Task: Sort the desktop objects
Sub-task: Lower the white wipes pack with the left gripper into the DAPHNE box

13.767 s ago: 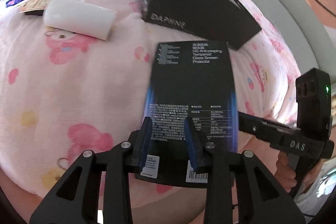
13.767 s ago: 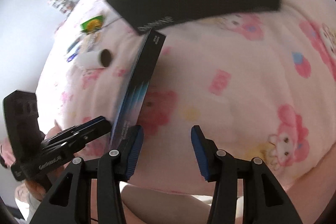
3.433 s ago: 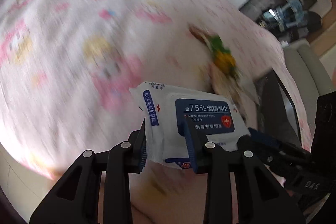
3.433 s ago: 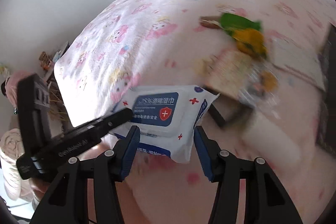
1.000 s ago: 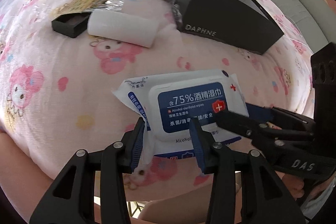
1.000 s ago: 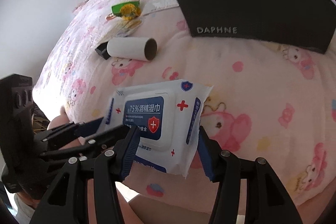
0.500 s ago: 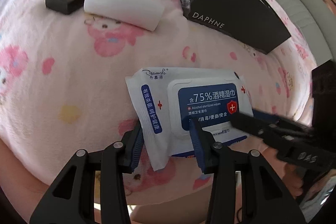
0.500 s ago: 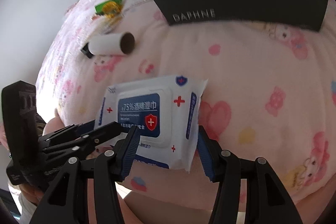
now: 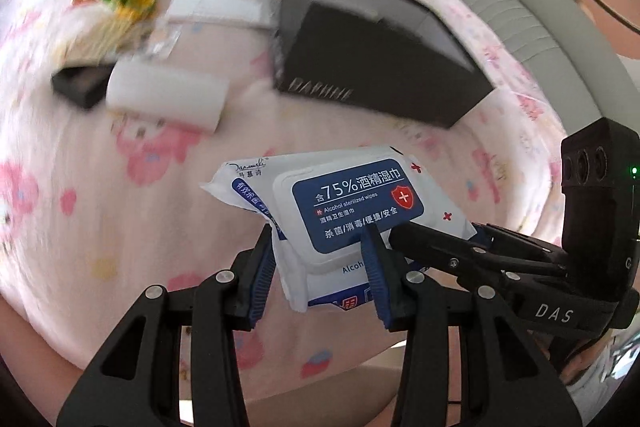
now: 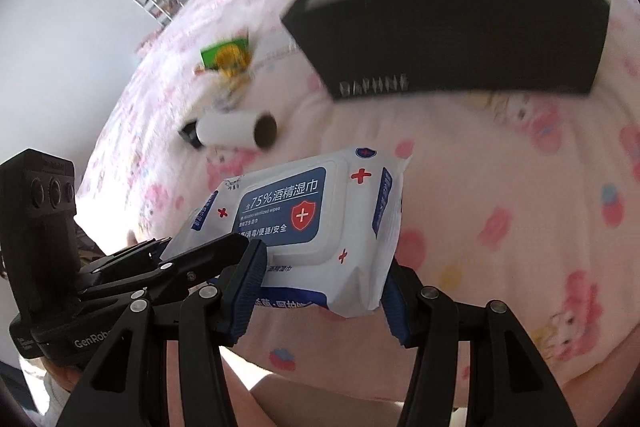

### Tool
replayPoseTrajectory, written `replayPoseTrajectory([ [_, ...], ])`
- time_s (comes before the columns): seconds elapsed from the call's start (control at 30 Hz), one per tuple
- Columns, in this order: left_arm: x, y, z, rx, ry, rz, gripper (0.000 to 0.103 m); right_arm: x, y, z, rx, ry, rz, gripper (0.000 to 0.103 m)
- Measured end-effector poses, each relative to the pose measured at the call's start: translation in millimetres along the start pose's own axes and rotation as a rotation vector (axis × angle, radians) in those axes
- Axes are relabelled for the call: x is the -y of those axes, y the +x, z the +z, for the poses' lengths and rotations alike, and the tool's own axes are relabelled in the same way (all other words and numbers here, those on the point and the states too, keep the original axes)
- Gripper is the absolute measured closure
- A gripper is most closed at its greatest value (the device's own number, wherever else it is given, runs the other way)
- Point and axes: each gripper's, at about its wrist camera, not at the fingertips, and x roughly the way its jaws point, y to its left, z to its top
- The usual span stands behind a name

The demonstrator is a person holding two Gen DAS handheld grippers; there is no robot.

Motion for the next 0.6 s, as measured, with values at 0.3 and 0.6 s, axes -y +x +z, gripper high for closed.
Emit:
replayPoseTrajectory([
  [0.3,34.8,-15.3,27.1,0.054,0.064,-0.041,0.061,3.5,-41.9,18.5,0.081,-0.016,-0.026,0.052],
  [0.6,72.6,-21.2,93.0,0.123,0.176,-0.047,0.061,10.4,-77.3,73.4,0.178,-0.059,-0.062,0.052],
])
